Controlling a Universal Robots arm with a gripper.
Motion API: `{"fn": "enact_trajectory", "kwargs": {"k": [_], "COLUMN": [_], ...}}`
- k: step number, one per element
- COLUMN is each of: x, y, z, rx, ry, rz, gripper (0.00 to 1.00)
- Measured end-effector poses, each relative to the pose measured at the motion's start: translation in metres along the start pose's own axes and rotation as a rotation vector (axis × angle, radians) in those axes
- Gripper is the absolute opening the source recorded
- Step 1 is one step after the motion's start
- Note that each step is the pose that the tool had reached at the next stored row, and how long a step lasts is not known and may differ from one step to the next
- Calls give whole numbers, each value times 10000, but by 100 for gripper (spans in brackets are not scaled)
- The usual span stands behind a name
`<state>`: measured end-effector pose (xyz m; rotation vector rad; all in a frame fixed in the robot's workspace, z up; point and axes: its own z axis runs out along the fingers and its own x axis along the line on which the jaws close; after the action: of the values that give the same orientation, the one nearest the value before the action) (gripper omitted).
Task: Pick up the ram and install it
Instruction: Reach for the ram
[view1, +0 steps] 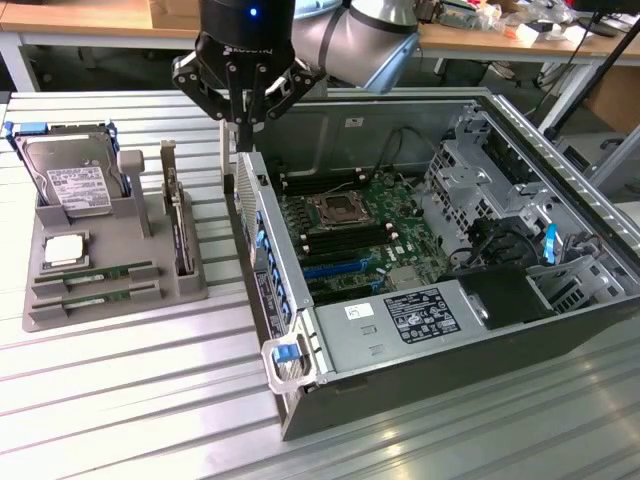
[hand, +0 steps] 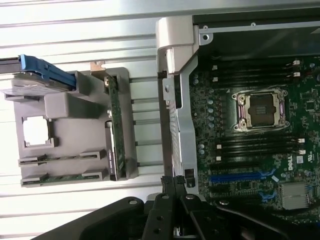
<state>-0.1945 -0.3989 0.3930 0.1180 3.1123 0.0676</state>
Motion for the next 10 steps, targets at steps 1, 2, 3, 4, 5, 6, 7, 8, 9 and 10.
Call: {"fn": "enact_trajectory", "kwargs": {"k": [1,2,3,4,5,6,7,8,9,10], "x": [26,54,83,145,186,226,247,270,301,340], "y": [-2,-4,-6,-11,-14,-17,-19,-20,-23,-25], "z": [-1,-2,-2,-4,-5,-6,-7,-7,-8,-10], "rx": [0,0,0,0,0,0,0,0,0,0], "ry": [1,0,0,1,1,0,0,0,0,0], "rz": [0,0,0,0,0,-1,0,1,0,1], "gripper": [10,10,10,10,10,10,10,10,10,10]}}
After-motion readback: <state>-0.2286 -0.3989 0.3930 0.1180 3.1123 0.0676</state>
